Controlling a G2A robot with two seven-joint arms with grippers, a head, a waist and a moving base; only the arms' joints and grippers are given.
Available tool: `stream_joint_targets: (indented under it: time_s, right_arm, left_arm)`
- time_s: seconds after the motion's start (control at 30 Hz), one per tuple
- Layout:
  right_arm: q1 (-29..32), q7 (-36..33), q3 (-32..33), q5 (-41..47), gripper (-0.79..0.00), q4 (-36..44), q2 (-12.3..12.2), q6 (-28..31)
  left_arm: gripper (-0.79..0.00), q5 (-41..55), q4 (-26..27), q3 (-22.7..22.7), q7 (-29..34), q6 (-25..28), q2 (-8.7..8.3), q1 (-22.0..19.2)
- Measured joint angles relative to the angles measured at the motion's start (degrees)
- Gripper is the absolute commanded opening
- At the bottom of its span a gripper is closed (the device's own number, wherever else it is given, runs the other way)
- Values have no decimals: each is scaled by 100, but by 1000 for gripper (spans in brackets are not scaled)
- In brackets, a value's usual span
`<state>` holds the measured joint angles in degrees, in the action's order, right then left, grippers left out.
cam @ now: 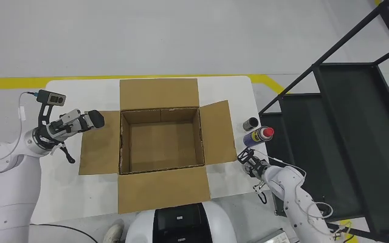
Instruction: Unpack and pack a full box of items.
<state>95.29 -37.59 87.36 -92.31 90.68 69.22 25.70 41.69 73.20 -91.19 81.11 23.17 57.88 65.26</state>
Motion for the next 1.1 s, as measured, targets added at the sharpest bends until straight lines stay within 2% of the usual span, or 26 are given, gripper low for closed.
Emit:
stream_joint_targets:
  time_s: [0.13,0.3,0.4,0.5,0.53,0.7,0.8,0.93,1.1]
  right_arm:
    - [128,80,92,87,-496,201,-22,31]
    - [565,89,438,293,-459,766,-75,159]
    - [844,207,706,653,-409,1066,-108,423]
    - [1086,376,1029,1384,-265,1209,-155,1114]
    - [1135,400,1152,1626,-256,1208,-174,1346]
    - [1192,317,1652,2668,-385,995,-275,2299]
    - [1098,165,1705,3065,-403,808,-327,2648]
    - [901,-70,1573,3339,-400,607,-374,2765]
    - [536,-353,1272,3314,-385,326,-410,2517]
  left_arm:
    - [0,0,0,0,0,0,0,0]
    - [0,0,0,0,0,0,0,0]
    - [0,0,0,0,0,0,0,0]
    - [0,0,0,0,0,0,0,0]
    - [0,0,0,0,0,0,0,0]
    - [0,0,0,0,0,0,0,0]
    - [0,0,0,0,0,0,0,0]
    - [0,0,0,0,0,0,0,0]
    - [0,0,0,0,0,0,0,0]
